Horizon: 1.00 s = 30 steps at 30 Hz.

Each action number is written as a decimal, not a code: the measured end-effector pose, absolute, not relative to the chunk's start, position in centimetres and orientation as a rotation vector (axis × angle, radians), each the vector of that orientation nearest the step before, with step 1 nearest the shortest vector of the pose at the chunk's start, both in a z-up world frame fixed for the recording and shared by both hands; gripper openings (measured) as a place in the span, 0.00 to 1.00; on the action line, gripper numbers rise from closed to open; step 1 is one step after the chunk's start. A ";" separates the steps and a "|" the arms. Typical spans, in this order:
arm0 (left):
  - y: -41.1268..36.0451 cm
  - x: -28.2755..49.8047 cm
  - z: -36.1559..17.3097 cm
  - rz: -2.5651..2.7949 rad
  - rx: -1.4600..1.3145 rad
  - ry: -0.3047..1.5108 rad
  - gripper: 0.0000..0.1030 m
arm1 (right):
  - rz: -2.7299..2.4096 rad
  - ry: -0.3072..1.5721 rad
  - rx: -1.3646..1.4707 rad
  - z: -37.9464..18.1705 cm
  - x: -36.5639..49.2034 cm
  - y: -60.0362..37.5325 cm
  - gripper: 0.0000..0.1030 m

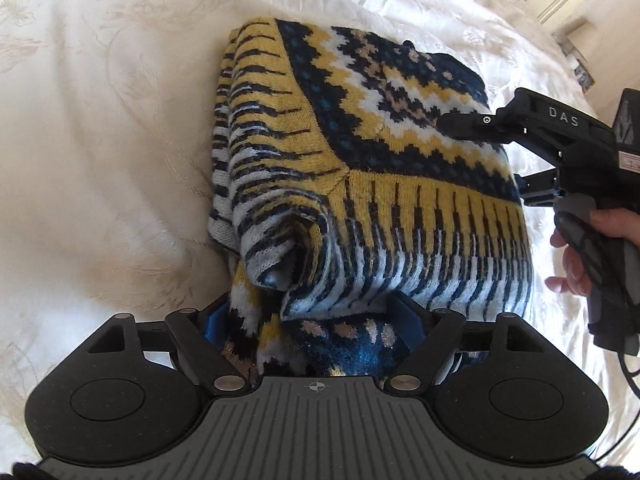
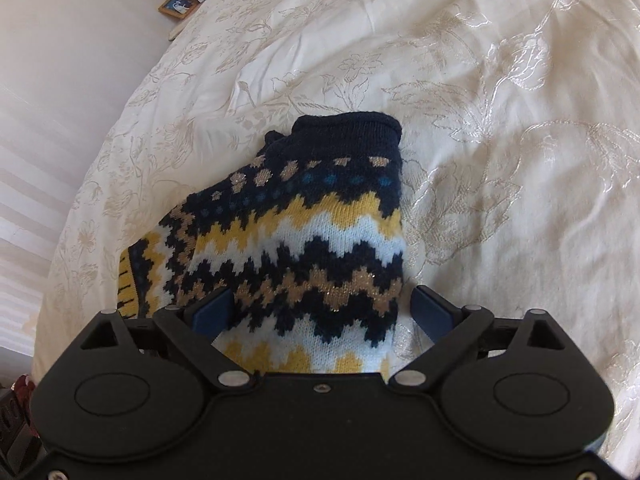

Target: Fold small clothes

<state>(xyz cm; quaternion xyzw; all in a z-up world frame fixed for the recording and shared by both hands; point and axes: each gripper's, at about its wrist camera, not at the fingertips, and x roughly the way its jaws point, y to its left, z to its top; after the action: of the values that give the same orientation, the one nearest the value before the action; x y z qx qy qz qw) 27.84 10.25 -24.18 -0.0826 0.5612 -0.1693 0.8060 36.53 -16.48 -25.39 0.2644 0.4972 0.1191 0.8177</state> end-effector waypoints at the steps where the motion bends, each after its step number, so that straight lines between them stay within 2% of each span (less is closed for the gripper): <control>1: 10.3 28.0 -24.3 -0.369 -0.187 1.203 0.77 | 0.265 1.057 0.564 -25.4 36.3 -16.4 0.96; 4: 11.0 28.5 -24.3 -0.405 -0.223 1.210 0.77 | 0.319 1.065 0.573 -25.5 36.0 -16.0 0.97; 5: 11.4 28.7 -24.3 -0.419 -0.250 1.211 0.76 | 0.340 1.066 0.576 -25.5 35.9 -15.8 0.91; 6: 11.7 28.9 -24.2 -0.428 -0.282 1.215 0.70 | 0.361 1.070 0.576 -25.5 35.7 -15.6 0.76; 7: 12.1 29.1 -24.2 -0.439 -0.320 1.222 0.64 | 0.361 1.075 0.572 -25.4 35.5 -15.4 0.68; 9: 12.5 29.5 -24.2 -0.466 -0.364 1.235 0.42 | 0.354 1.071 0.578 -25.0 35.3 -15.2 0.58; 12: 12.6 29.7 -23.5 -0.507 -0.360 1.218 0.31 | 0.322 1.062 0.590 -23.9 34.8 -15.3 0.49; 21: 12.2 28.7 -21.3 -0.608 -0.366 1.201 0.29 | 0.235 1.051 0.598 -20.9 31.1 -15.7 0.45; 30: 11.3 23.9 -22.0 -0.730 -0.288 1.286 0.29 | 0.180 1.142 0.577 -19.8 21.9 -16.8 0.45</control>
<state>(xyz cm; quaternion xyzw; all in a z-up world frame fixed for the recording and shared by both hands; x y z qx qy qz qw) 23.85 11.32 -22.00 -0.1307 0.5840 -0.3312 0.7295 21.93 -16.81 -19.83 0.2688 0.5320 0.0840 0.7985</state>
